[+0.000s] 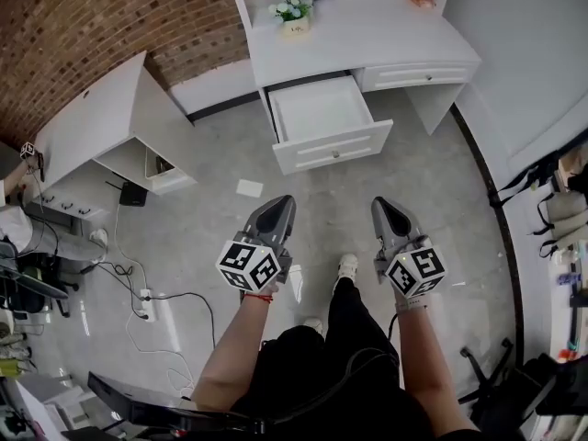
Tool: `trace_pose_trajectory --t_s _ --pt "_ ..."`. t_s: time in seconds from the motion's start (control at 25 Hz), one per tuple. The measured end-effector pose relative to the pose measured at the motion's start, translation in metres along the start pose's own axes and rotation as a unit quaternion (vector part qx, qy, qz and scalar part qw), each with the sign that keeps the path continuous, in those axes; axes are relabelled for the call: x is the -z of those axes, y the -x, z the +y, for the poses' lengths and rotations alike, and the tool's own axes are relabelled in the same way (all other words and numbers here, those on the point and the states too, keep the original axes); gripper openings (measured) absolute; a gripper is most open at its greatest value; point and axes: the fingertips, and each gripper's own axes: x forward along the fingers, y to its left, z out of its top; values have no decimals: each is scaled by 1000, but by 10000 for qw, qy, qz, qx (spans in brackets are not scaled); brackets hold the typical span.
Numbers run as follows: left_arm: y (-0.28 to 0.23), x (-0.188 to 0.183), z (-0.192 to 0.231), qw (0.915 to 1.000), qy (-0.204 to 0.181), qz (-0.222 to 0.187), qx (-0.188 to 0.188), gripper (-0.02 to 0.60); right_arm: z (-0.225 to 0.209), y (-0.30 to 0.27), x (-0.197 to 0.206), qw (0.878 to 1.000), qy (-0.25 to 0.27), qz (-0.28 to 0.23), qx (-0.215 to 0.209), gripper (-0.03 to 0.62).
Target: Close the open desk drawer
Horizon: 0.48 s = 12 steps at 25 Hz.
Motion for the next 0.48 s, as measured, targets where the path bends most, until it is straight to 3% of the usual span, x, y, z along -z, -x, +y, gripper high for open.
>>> trace_pose_trajectory --t_s 0.48 --pt "-78 -7 42 9991 104 88 -407 2 -64 -90 8 9977 -124 551 -375 2"
